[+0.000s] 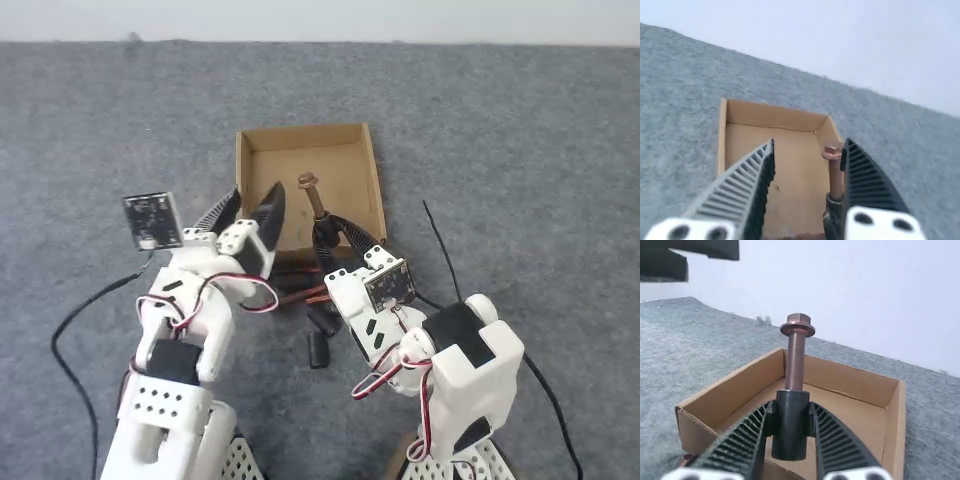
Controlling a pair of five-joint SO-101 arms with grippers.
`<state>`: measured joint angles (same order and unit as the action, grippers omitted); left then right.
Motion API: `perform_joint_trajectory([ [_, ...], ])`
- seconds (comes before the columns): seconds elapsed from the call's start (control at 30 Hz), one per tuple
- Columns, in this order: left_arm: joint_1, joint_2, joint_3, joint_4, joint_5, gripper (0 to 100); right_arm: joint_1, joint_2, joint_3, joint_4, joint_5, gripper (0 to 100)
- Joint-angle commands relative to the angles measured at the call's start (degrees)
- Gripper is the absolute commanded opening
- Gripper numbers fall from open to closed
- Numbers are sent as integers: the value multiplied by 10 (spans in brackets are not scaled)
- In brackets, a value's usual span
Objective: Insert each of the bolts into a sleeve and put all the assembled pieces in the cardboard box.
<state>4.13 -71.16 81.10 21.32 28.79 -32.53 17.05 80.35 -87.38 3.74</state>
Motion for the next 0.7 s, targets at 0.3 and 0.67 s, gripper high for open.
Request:
perform_joint_trajectory([
  [0.3,-39,-11,-27,-21,43,200,15,-42,11,-78,0,6],
  [0.67,-37,-10,-25,-21,42,197,17,-43,18,-82,0,6],
])
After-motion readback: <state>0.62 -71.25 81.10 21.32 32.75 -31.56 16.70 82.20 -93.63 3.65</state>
